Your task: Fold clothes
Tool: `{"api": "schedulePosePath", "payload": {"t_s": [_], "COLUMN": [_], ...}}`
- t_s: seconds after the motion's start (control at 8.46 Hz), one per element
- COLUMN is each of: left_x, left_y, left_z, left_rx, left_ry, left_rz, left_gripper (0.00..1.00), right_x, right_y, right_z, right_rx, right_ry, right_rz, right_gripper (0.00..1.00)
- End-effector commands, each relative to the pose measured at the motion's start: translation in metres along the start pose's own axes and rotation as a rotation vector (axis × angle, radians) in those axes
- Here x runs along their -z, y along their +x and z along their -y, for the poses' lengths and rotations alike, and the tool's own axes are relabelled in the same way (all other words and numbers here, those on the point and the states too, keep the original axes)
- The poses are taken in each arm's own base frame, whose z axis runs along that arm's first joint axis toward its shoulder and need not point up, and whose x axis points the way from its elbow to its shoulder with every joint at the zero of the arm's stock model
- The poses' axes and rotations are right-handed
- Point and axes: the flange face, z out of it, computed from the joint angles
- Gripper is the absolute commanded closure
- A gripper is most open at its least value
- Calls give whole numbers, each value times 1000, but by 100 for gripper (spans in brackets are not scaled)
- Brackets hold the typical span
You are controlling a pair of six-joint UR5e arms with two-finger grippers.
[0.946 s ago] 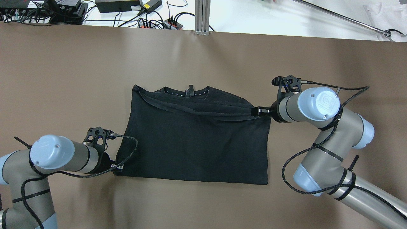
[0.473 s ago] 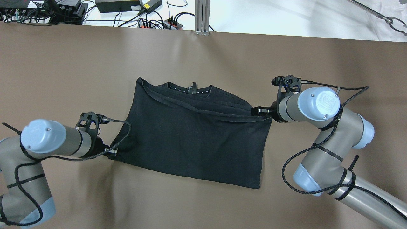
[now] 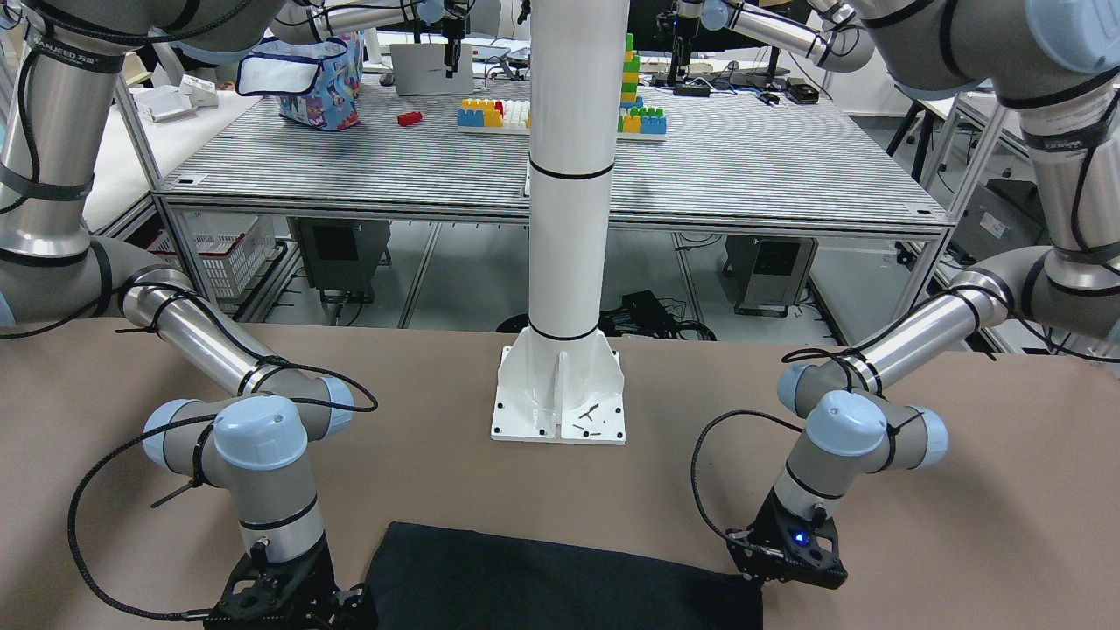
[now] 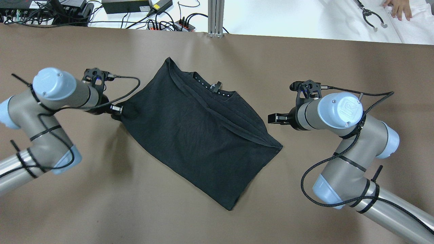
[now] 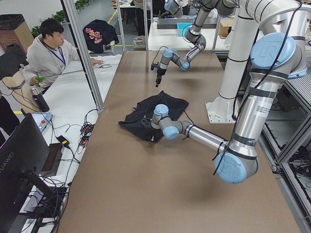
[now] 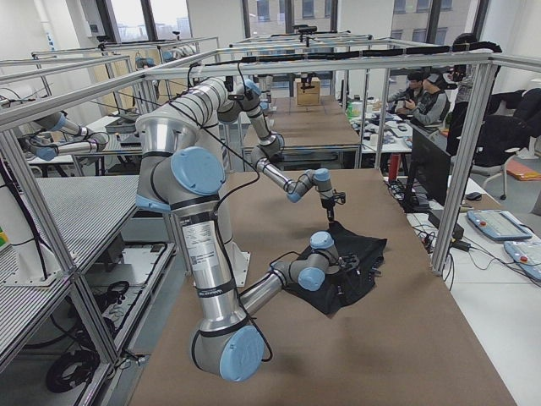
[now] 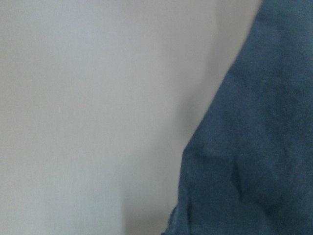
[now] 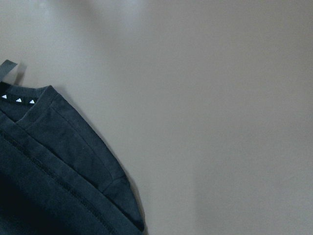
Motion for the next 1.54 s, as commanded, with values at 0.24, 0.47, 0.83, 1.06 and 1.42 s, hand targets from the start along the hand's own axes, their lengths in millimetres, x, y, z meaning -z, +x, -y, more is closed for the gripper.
{"api": "schedulePosePath", "payload": {"t_s": [0.24,0.47,0.83,1.06,1.42], "left_x": [-43,-62,-73,-40,1], "left_y": [62,75,51,26,-10], "left_z": [200,217,218,246,235], "left_rx": [12,1,-111,-135,-139], "left_ry": [20,26,18,55,18], "left_rz": [110,99,145,111,-28], "left_gripper": [100,100,100,0,0], "right_x": [-1,-1,-1,-2,-1], "right_y": [3,3,3,-3,-19], "right_z": [-1,-1,-2,-3,-5], "right_rx": [-2,-2,-1,-12,-108], "right_ry": [-2,-2,-3,-3,-7], "right_rz": [-3,-4,-4,1,16], "right_gripper": [6,6,6,6,6]}}
